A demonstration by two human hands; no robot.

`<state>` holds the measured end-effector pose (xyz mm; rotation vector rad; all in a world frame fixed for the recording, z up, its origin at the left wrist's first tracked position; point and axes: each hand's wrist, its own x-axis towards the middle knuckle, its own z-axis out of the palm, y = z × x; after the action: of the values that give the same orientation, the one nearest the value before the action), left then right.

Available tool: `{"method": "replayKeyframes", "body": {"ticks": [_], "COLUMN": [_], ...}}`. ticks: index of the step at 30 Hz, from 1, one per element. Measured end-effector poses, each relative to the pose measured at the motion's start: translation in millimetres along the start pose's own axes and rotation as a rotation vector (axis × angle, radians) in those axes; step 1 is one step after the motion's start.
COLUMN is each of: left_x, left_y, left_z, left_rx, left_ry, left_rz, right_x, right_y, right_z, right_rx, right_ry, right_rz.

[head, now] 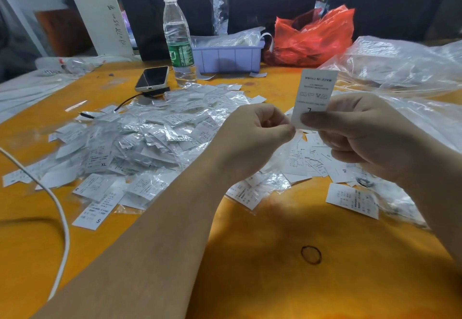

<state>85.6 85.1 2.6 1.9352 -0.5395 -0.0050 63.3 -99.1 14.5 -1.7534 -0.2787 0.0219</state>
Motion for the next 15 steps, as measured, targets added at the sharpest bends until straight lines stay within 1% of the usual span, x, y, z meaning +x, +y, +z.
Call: {"method": "replayKeyframes", "body": {"ticks": [3,11,15], "left_x": [0.2,1.8,2.4], "left_y": [0.1,-0.6,-1.0], "left_z": [-1.2,-4.1,-4.2], "left_rx": [-0.008,-0.140,-0.155], "left_ry": [-0.022,-0.028,-0.050], "left_rz": [-0.012,-0.025,-0.040], "right_x": [1.5,2.7,2.4], "right_y": [-0.4,0.1,1.2], "right_z": [-5.3,-8.4,-5.0], "right_rx": [0.046,0.029,0.025], "right_ry": [0.019,-0.003,0.030], "right_rz": [-0.015,-0.033,-0.058]}}
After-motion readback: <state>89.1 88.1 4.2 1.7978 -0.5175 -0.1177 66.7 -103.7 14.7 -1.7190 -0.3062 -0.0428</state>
